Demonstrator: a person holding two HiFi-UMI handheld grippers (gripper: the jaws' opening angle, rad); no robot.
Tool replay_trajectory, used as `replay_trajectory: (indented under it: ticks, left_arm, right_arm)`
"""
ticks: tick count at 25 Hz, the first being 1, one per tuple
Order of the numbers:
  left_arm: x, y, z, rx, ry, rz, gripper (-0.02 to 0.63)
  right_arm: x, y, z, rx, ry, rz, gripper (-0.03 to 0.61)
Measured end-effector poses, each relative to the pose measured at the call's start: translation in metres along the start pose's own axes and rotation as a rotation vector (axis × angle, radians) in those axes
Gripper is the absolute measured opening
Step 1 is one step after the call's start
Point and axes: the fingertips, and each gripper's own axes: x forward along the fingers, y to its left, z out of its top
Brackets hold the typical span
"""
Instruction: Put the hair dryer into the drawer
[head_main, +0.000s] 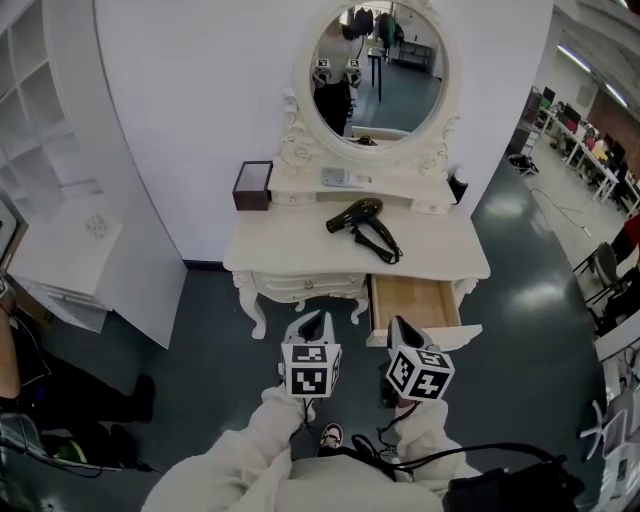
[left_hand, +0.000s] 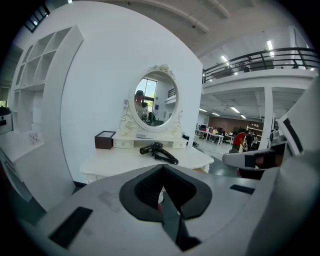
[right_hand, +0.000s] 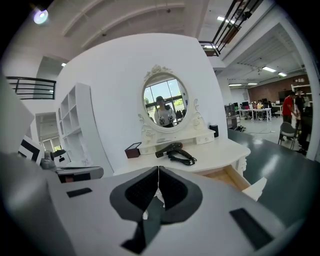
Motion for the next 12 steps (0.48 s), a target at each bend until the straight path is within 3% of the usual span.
replay_trajectory:
  ticks: [12]
  left_arm:
    - [0.052, -0.024, -0.004, -0.007, 0.047, 0.049, -0.003]
  right_arm:
    - [0.035, -0.051, 0.004, 0.011, 0.054, 0.061, 0.061]
